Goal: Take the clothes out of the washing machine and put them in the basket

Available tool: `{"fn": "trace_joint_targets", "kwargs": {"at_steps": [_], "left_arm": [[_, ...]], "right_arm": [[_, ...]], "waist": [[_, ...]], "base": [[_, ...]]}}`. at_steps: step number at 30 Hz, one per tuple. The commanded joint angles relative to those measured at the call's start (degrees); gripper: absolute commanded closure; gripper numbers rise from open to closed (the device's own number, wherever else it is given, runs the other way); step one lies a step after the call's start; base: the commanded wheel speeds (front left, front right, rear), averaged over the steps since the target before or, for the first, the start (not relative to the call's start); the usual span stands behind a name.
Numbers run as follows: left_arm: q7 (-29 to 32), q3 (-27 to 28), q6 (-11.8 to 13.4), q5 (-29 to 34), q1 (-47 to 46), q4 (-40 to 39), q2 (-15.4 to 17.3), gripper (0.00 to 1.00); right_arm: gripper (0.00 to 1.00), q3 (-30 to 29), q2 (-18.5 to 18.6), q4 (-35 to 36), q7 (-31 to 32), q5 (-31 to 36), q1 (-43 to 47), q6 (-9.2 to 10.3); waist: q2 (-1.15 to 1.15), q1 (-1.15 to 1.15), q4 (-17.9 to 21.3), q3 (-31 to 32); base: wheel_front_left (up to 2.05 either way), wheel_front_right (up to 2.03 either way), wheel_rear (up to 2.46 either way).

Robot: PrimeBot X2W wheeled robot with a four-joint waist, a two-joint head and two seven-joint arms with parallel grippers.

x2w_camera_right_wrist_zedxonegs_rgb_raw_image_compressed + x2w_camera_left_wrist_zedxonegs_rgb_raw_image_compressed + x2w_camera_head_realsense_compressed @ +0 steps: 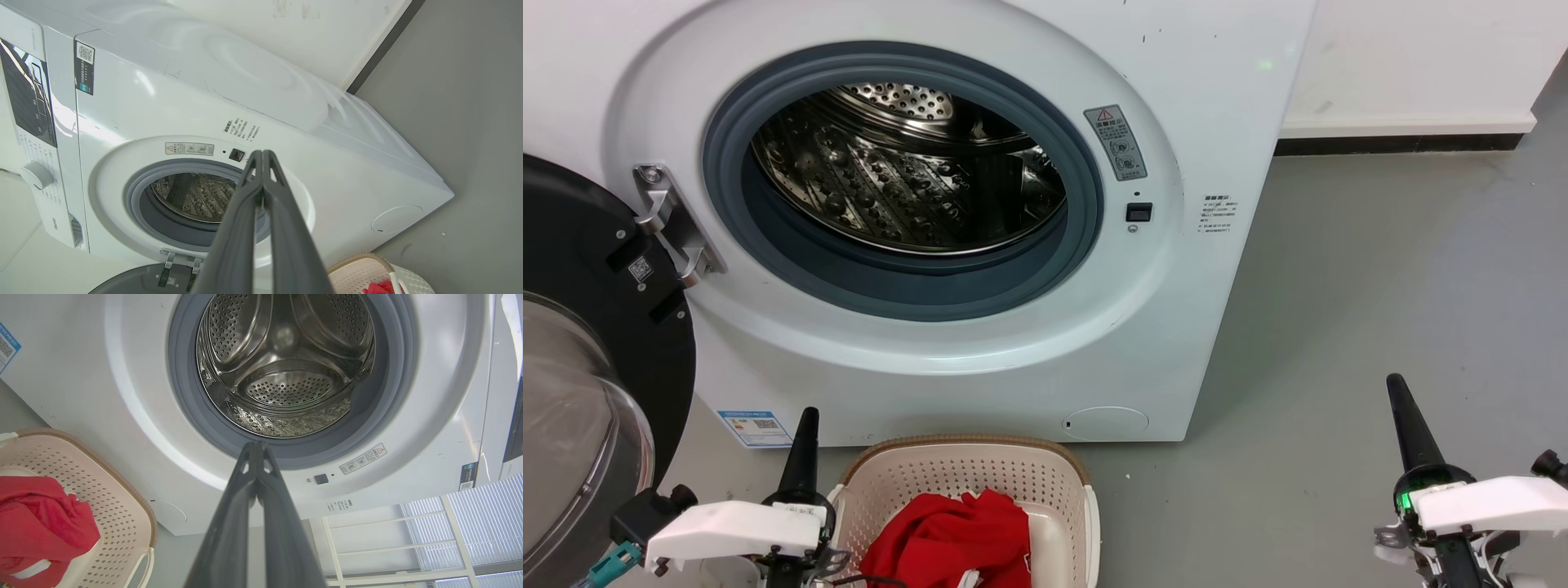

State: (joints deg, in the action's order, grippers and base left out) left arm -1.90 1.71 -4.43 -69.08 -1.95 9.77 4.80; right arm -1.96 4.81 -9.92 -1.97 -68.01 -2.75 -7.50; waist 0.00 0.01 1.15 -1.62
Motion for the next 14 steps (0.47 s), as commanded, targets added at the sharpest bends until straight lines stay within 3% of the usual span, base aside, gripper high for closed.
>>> {"fn": "trace_joint_targets", "kwargs": {"at_steps": [1, 14], "left_arm": [[0.4, 0.2, -0.5, -1.7, -1.5, 0.0, 0.3, 1.00], [2.2, 0.9, -1.2, -8.9, -2.5, 1.3, 0.2, 1.00]], "right_arm": [[1.00, -0.2, 0.3, 0.0, 0.4, -1.9, -1.5, 0.00], [1.00, -0.7, 0.2, -1.2, 2.2, -9.3, -2.2, 0.01]], "waist": [[0.00, -0.01, 0.0, 0.0], [0.00, -0.01, -0.3, 0.4]], "base": [[0.00, 0.00, 0.00], [0.00, 0.00, 0.00]]}}
